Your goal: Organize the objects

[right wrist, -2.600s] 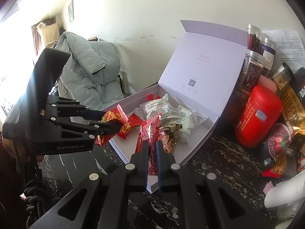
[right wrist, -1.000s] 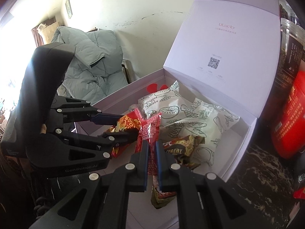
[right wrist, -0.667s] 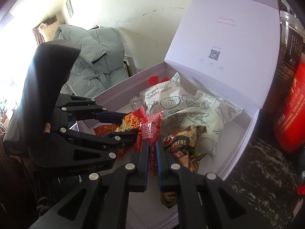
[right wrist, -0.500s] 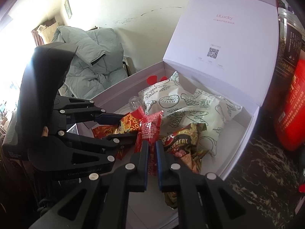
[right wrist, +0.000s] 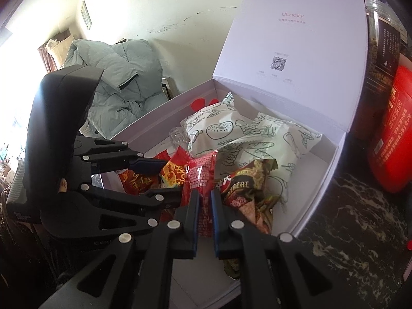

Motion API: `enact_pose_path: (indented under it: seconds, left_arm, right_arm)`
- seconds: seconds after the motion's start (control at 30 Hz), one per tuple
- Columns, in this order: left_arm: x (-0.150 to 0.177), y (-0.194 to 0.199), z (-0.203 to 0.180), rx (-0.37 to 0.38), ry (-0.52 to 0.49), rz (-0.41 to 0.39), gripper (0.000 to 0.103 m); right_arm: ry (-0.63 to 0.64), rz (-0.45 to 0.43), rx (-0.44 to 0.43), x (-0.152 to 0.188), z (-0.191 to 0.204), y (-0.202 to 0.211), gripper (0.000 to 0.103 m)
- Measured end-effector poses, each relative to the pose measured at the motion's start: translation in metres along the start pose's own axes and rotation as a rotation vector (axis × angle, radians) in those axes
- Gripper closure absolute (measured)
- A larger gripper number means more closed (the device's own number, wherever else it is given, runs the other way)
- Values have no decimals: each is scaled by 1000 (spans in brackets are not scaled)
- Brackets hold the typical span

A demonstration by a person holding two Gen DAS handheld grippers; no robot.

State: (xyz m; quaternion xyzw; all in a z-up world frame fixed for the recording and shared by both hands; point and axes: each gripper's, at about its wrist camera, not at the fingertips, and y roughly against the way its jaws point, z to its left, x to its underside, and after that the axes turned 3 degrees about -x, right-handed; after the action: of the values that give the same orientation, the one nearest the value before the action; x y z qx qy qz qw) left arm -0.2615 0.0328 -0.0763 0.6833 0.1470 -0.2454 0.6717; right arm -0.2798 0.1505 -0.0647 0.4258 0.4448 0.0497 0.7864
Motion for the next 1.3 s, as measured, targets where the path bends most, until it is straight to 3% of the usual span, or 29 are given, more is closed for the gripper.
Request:
enact_pose_path:
  seconds: [0.07, 0.33, 0.43, 0.73, 0.9, 0.97, 1.13, 1.3]
  left_arm:
    - [-1, -1, 2, -10, 11, 6, 55]
    - [-3, -2, 6, -36, 28, 8, 45]
    - [-5, -1, 4, -38, 23, -4, 45]
    - [-9, 9, 5, -39, 30, -37, 40]
    - [-9, 18, 16, -58, 47, -50, 39]
    - [-9, 22, 17, -77, 44, -61, 33]
    - [-11, 33, 14, -92, 43, -93, 27]
    - [-17, 46, 12, -126, 36, -172, 22]
  right_arm:
    - [-2, 0, 3, 0, -1, 0, 95]
    - [-5, 6, 32, -2, 1, -2, 92]
    - [0, 14, 23, -4, 3, -3, 81]
    - [18, -26, 64, -6, 12, 12, 63]
    - [23, -48, 114, -11, 15, 20, 59]
    - [23, -59, 137, -13, 15, 24, 58]
    - [15, -90, 200, -19, 14, 33, 48]
    - [3, -103, 252, -24, 11, 38, 42]
